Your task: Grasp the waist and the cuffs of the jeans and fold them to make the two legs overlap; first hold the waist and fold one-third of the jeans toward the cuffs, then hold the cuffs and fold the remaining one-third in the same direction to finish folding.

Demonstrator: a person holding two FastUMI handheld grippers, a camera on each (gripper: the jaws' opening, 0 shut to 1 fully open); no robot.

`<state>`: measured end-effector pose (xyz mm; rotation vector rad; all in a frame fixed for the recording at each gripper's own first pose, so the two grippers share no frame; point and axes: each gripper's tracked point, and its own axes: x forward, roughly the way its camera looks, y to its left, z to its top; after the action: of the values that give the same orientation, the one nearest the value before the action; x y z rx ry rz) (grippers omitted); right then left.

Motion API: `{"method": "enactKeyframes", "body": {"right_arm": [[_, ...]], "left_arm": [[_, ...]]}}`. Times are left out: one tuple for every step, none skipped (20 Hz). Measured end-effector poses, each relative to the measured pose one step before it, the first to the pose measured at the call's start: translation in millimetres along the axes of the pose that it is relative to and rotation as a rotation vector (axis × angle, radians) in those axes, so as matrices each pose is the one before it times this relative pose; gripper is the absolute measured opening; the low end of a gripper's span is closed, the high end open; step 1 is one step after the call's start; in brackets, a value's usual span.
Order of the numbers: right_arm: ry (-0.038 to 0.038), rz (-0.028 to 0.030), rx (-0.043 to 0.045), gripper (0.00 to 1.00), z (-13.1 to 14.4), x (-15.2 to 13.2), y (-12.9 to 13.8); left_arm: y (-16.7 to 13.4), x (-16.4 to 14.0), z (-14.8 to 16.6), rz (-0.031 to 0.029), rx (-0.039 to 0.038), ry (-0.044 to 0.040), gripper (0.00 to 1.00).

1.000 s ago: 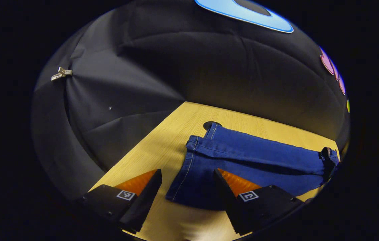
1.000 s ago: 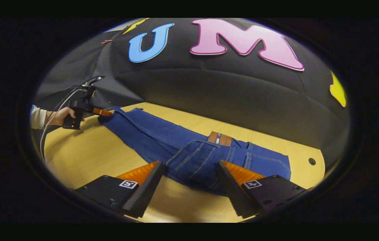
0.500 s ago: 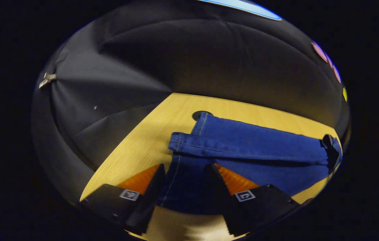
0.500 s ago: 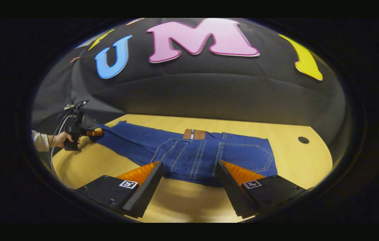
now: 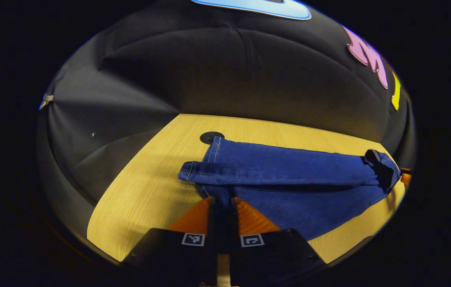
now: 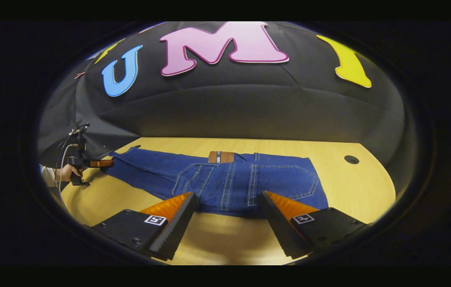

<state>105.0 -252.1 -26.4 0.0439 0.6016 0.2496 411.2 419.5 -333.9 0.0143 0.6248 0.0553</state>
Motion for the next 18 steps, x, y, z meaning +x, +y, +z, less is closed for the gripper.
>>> {"method": "enactKeyframes", "body": {"right_arm": [[-0.00567,-0.00318,-0.00967,0.98,1.41,-1.84,-2.07],[-0.00438,-0.00514,-0.00988,0.98,0.82,-1.42,-2.63],[-0.00225,-0.00631,-0.0073,0.98,1.47,-1.22,-2.81],[-0.00145,-0.00362,-0.00438,0.98,1.2,-1.37,-1.92],[-0.00257,-0.00322,-0.00258,0.98,2.11,-2.38,-1.51],[-0.00262,-0.00316,-0.00363,0.98,1.89,-0.82,-3.16],[-0.00542,-0.00572,-0.00621,0.98,1.91,-2.16,-3.71],[-0.00514,-0.00608,-0.0051,0.98,2.32,-1.01,-3.13],[-0.00542,-0.00615,-0.00195,0.98,3.32,-1.3,-2.9],[-0.00489,-0.00431,0.00196,0.98,2.41,-1.49,-3.69],[-0.00399,-0.00526,0.00371,0.98,2.74,-0.46,-2.92],[-0.00487,-0.00525,0.00422,0.98,2.73,-0.87,-2.77],[-0.00416,-0.00557,0.00238,0.98,1.67,-1.38,-1.54],[-0.00315,-0.00378,0.00339,0.98,2.57,-1.06,-1.42],[-0.0025,-0.00165,0.00379,0.98,2.16,-0.92,-0.11],[-0.00102,-0.00369,0.00122,0.98,1.31,-2.15,-2.6],[0.0022,-0.00923,-0.00428,0.98,1.52,-2.16,-3.3],[0.00266,-0.01161,-0.00949,0.98,0.52,-3.24,-4.94]], "left_arm": [[0.23,1.68,2.75,0.01377,-0.00502,-0.00684,0.13],[-1.2,1.87,-0.62,0.01148,-0.0082,0.00089,0.08],[-0.71,0.8,0.49,0.00626,-0.02609,0.0115,0.07],[-2.78,-4.23,2.12,-0.0029,-0.02036,0.00062,0.07],[-2.0,-1.77,0.31,-0.00233,-0.02982,0.009,0.07],[-3.35,0.34,1.46,-0.01387,-0.0317,0.00219,0.07],[-2.24,-0.5,2.33,-0.01269,-0.03985,0.00091,0.06],[-2.64,0.86,4.01,-0.00481,-0.03047,-0.01065,0.06],[-2.5,-0.29,8.3,-0.0042,-0.01647,-0.02256,0.06],[-3.31,-1.9,2.59,-0.01058,-0.00986,-0.02836,0.06],[-5.82,-1.22,7.9,-0.01236,-0.00393,-0.01795,0.06],[-2.92,-2.89,6.84,-0.00755,0.01033,-0.01253,0.06],[-3.34,-2.22,7.92,-0.00212,0.01476,-0.00714,0.06],[-5.58,-8.59,6.25,-0.00803,0.01121,-0.00975,0.06],[-8.83,-8.86,9.56,-0.00933,0.00757,-0.01892,0.06],[-14.2,-9.03,13.46,-0.01823,0.00352,-0.01635,0.06],[-17.17,-6.49,15.58,-0.02112,0.00936,-0.01879,0.06],[-20.41,-1.98,11.89,-0.01771,0.01737,-0.01371,0.06]]}}
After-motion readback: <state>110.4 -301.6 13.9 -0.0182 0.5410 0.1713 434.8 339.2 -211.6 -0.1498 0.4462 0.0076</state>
